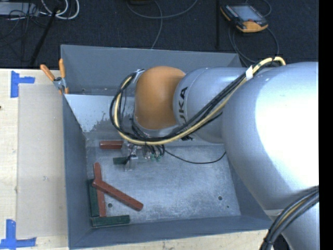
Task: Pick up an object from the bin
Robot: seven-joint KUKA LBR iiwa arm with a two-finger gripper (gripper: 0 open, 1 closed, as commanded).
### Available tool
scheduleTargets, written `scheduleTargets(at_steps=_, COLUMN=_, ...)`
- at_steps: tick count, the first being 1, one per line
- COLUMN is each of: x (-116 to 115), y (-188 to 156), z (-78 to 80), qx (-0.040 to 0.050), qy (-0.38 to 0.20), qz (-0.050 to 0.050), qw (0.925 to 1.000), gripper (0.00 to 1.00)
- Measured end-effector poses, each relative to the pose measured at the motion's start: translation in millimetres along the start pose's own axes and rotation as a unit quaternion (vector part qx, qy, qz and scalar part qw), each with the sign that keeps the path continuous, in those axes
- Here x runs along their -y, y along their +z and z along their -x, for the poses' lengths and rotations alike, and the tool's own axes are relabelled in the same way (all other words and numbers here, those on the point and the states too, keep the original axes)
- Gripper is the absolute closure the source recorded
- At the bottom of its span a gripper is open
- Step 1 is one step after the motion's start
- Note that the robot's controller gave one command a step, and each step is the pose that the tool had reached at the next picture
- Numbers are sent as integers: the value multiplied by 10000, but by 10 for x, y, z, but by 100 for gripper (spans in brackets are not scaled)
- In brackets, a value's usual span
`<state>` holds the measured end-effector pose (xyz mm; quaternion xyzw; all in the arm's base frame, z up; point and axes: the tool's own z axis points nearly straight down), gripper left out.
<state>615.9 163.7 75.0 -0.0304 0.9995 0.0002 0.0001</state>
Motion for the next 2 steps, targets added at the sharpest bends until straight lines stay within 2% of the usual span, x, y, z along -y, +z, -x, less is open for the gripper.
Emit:
scheduleTargets(at_steps=1, x=156, y=-1210, z=-330, qx=37, qy=-251, qz=1, qw=9997, gripper=100)
scheduleTargets(at_steps=2, x=363, y=-1928, z=-497, qx=32, qy=-1786, qz=-2, qw=9839, gripper=100)
